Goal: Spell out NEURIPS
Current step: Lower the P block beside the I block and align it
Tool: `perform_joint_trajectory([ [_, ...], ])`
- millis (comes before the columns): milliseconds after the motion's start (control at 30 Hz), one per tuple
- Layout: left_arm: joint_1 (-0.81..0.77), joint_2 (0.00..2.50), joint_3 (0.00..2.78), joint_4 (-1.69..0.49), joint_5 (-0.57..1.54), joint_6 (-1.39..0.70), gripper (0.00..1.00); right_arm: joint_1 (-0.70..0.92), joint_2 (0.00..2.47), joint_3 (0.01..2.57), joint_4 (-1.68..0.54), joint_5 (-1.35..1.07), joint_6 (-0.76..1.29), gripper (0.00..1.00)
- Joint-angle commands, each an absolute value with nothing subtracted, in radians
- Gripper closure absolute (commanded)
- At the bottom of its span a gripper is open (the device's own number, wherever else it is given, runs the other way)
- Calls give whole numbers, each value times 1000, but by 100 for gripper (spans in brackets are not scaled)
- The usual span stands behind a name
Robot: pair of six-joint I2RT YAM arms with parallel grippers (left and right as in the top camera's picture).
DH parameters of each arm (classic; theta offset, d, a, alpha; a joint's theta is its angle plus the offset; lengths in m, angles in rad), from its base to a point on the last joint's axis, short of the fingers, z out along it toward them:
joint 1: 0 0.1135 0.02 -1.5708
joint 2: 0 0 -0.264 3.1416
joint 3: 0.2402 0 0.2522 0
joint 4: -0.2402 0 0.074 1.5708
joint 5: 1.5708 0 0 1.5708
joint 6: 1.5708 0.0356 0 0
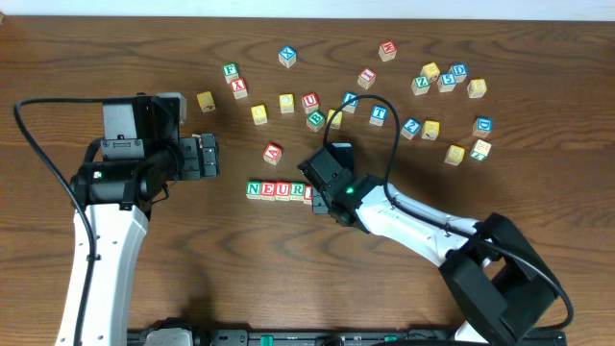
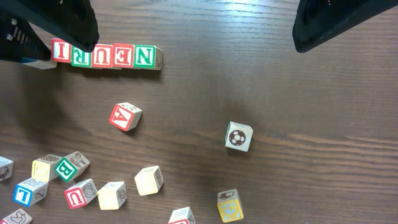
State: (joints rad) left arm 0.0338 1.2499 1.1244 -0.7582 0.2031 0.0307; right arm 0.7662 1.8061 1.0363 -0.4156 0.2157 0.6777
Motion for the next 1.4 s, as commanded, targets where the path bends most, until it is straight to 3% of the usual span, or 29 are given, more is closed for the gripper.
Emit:
perform_joint_trajectory([
  [0,38,1248,1147,-759,197,41,2,781,1833,1030,-407,233,695,87],
  [600,38,1248,1147,-759,197,41,2,780,1833,1030,-392,235,695,84],
  [1367,38,1248,1147,-759,197,41,2,780,1833,1030,-393,237,695,67],
])
